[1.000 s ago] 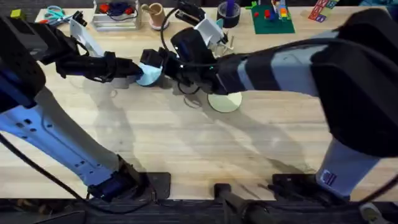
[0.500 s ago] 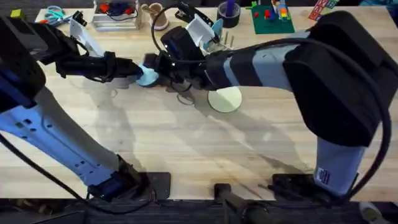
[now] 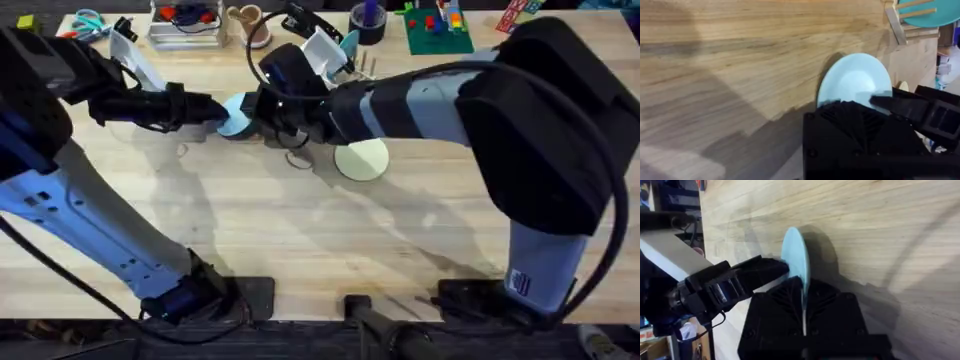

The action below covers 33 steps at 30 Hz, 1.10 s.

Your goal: Pick up the plates from the table one by one and place each into a slot on the dish rack.

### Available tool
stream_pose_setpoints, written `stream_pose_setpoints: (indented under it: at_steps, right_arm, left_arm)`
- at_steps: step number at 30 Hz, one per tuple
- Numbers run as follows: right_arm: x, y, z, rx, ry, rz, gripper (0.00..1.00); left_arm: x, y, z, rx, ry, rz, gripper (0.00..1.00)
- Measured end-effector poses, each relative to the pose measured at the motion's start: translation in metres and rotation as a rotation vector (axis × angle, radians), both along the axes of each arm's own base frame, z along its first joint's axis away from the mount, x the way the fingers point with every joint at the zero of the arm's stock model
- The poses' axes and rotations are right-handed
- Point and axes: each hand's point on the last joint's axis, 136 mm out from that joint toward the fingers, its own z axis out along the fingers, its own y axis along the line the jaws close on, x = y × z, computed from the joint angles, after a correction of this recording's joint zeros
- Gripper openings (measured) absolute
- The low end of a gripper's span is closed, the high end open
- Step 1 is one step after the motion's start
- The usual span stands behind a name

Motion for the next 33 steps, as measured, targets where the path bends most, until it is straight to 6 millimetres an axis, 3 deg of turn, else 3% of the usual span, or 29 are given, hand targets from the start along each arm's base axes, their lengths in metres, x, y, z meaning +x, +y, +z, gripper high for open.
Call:
stream_pose_setpoints:
  at_steps: [9,19,26,33]
  right_arm:
    - [-0.002,-0.002,0.004,-0.035,-0.036,0.041,0.031]
    - [0.008,-0.034,0.043,-0.125,-0.118,0.078,0.031]
    - [0.014,-0.065,0.088,-0.170,-0.190,0.085,0.031]
    - [-0.002,-0.096,0.121,-0.279,-0.233,0.104,0.030]
  left_arm:
    - [-0.002,-0.001,0.002,-0.007,0.017,-0.001,0.041]
    - [-0.004,0.000,0.011,0.035,0.033,-0.012,0.041]
    - [-0.001,-0.002,0.091,0.198,-0.147,-0.019,0.041]
    - [-0.007,-0.041,0.144,0.353,-0.241,-0.080,0.041]
